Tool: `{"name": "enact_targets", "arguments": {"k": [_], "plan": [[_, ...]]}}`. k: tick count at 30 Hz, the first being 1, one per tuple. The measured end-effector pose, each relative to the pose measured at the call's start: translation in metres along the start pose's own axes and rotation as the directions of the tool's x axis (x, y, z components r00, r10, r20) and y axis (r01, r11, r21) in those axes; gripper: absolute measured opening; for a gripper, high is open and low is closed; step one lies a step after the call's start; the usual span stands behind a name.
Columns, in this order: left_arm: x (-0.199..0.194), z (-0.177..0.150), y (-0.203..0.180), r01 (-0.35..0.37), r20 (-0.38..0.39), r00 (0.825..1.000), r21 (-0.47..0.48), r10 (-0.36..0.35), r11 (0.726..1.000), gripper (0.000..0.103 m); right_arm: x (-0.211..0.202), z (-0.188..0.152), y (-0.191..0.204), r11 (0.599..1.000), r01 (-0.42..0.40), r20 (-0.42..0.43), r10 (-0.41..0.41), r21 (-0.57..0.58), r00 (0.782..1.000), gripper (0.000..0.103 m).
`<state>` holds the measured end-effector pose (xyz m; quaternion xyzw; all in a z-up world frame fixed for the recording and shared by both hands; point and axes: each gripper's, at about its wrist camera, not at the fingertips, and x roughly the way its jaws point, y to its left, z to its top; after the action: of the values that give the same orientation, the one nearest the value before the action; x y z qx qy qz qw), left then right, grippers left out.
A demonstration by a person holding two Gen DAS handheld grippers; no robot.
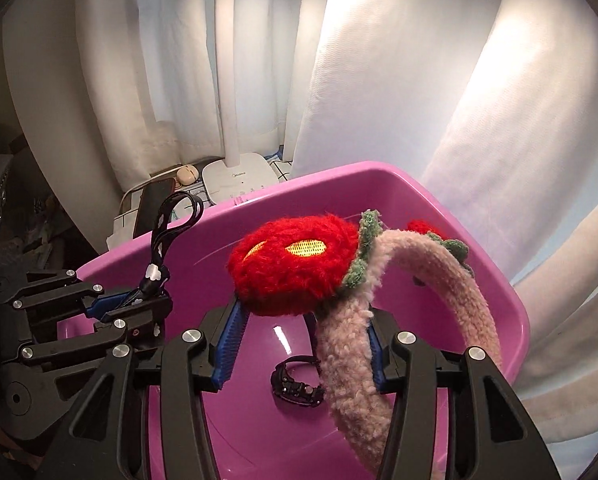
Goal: Organize jewelry
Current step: 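Open both tools to drop the lanyard and headband into the tub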
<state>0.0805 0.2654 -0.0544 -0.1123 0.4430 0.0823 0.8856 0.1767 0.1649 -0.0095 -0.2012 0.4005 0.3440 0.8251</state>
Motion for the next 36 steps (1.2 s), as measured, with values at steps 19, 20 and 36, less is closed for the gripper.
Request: {"name": "enact_targets", "arguments": {"k": [19,20,36], "plan": [[-0.026,-0.004,0.004,0.028,0.051,0.998,-0.039,-0.026,0.999,0.080,-0.025,-0.002,-0.013,0.990,0.043,0.013,-0.045,0.131,0.999,0.071],[-0.028,-0.004,0.003,0.028,0.053,0.998,-0.039,-0.026,0.999,0.084,-0.027,-0.004,-0.015,0.988,0.044,0.016,-0.047,0.148,0.999,0.071],[-0.058,-0.016,-0.040,0.082,0.044,0.996,-0.012,-0.081,0.997,0.097,-0.109,-0.097,-0.049,0.916,0.081,0.124,-0.140,0.392,0.982,0.078]]}}
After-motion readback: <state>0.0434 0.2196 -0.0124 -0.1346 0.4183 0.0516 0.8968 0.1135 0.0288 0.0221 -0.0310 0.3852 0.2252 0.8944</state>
